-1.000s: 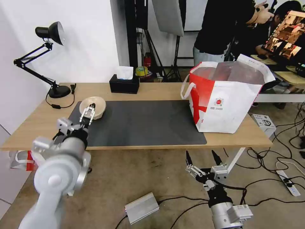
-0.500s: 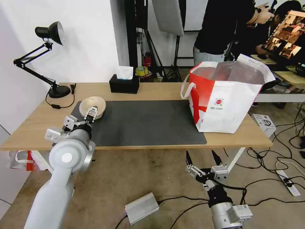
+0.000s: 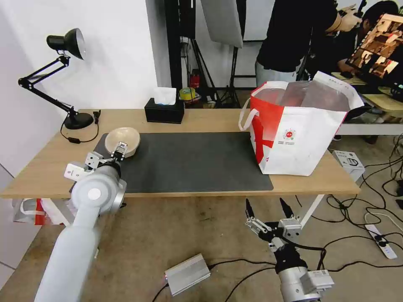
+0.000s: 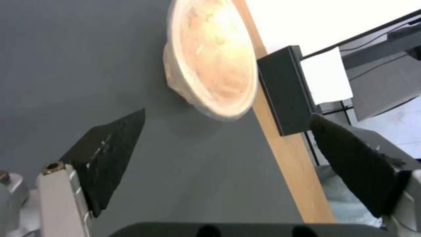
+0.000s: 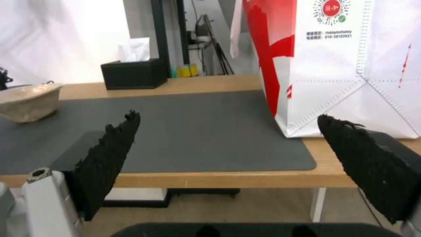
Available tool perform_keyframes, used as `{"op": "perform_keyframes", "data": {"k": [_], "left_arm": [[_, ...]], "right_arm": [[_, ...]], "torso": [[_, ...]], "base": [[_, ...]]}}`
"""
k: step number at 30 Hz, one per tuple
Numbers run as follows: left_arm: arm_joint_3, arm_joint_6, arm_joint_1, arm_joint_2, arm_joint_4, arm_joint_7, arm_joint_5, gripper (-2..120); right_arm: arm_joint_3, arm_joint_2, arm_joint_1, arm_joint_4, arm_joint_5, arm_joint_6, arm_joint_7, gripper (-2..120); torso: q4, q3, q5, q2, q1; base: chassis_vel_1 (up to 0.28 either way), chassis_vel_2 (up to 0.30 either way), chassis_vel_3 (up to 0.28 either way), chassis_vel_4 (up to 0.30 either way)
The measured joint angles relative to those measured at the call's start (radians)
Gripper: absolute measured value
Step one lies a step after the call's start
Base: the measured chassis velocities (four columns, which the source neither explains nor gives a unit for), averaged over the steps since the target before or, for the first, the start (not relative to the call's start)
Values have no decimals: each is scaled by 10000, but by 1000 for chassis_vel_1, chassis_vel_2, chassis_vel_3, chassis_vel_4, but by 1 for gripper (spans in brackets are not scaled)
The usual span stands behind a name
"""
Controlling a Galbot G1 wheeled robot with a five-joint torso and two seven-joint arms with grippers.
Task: Pick up the trash from the table and place it into the takeout bag.
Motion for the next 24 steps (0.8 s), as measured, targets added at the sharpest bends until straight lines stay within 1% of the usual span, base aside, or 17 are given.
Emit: {"op": "perform_keyframes", "data": {"k": [8, 10, 14, 19, 24], "left_arm": [[313, 19, -989, -13, 826, -165, -49, 100], [339, 18, -1071, -22, 897, -187, -52, 100], [461, 19, -1559, -121, 1507, -338, -64, 100], [481, 23, -1743, -170, 1869, -425, -37, 100], [480, 24, -1810, -176, 1989, -477, -24, 100]], "right_arm": [[-1, 0, 0, 0, 0, 0, 0, 100], [0, 0, 0, 0, 0, 0, 0, 100], [0, 0, 0, 0, 0, 0, 0, 100], [0, 0, 0, 0, 0, 0, 0, 100], [0, 0, 0, 0, 0, 0, 0, 100]], "torso": [[-1, 0, 0, 0, 0], [0, 0, 0, 0, 0], [-1, 0, 0, 0, 0], [-1, 1, 0, 0, 0], [-1, 0, 0, 0, 0]], "base": [[0, 0, 0, 0], [0, 0, 0, 0], [0, 0, 0, 0], [0, 0, 0, 0], [0, 0, 0, 0]]}}
